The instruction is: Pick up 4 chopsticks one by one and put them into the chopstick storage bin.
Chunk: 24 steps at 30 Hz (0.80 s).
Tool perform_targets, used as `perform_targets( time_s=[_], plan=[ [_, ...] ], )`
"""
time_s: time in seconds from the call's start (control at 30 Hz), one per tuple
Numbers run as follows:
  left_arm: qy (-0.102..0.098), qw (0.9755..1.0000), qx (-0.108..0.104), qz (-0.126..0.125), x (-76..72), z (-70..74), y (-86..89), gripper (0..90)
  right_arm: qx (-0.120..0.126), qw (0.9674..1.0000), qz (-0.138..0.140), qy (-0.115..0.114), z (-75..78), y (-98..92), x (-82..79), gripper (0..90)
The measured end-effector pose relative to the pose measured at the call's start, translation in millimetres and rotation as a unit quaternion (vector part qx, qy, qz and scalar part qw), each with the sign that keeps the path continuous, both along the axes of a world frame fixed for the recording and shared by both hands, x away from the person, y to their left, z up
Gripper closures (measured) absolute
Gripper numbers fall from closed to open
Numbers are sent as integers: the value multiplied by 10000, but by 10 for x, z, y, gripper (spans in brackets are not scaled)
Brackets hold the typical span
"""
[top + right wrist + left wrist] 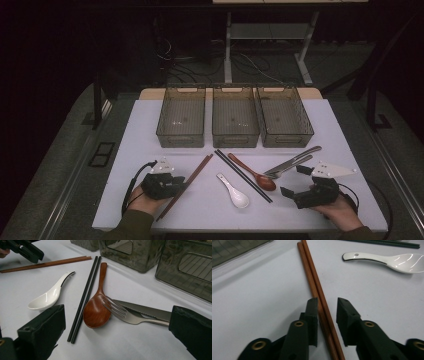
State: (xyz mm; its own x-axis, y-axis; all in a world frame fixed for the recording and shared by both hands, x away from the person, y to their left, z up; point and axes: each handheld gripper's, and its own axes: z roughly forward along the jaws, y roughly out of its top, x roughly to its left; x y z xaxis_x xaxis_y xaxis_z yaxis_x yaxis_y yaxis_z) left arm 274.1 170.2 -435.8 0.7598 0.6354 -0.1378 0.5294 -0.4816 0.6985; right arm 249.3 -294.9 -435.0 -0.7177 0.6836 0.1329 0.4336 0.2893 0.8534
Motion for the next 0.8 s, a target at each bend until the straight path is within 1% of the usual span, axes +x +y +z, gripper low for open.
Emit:
perform_targets(
  time_s=[0.03, 0.07, 0.13, 0.2, 0.23, 0.33, 0.47, 0.53, 0.67, 0.8],
  plan=[
    [-14, 10000, -6, -10, 9, 1, 4, 749, -16, 10000, 0, -8, -2, 4, 1, 11],
    [-6, 10000, -3, 39, 8, 2, 6, 764, -18, 10000, 3, -5, -2, 6, 1, 11],
    [15, 10000, -13, 53, 15, 1, 12, 783, -24, 10000, 10, -11, -3, 5, 3, 11],
    [52, 10000, 14, 75, 20, -7, 9, 789, -30, 10000, 7, -19, -3, 3, 2, 11],
    [55, 10000, 18, 45, 29, -14, 9, 793, -27, 10000, 5, -24, -2, 1, 2, 11],
    [153, 9999, 10, 35, 43, -39, 3, 797, -12, 10000, -4, -20, 1, -2, 2, 11],
    [177, 9998, 4, 35, 52, -45, 8, 806, -27, 10000, -3, -27, 0, -3, 6, 11],
    [179, 9998, 35, 45, 54, -50, 6, 813, -33, 10000, -9, -30, 2, -3, 5, 11],
    [163, 9997, 164, 73, 58, -54, 2, 813, -25, 10000, -15, -28, 4, -6, 5, 11],
    [104, 9995, 258, 133, 63, -48, 23, 813, -21, 10000, -18, -32, 6, -9, 5, 11]
  ],
)
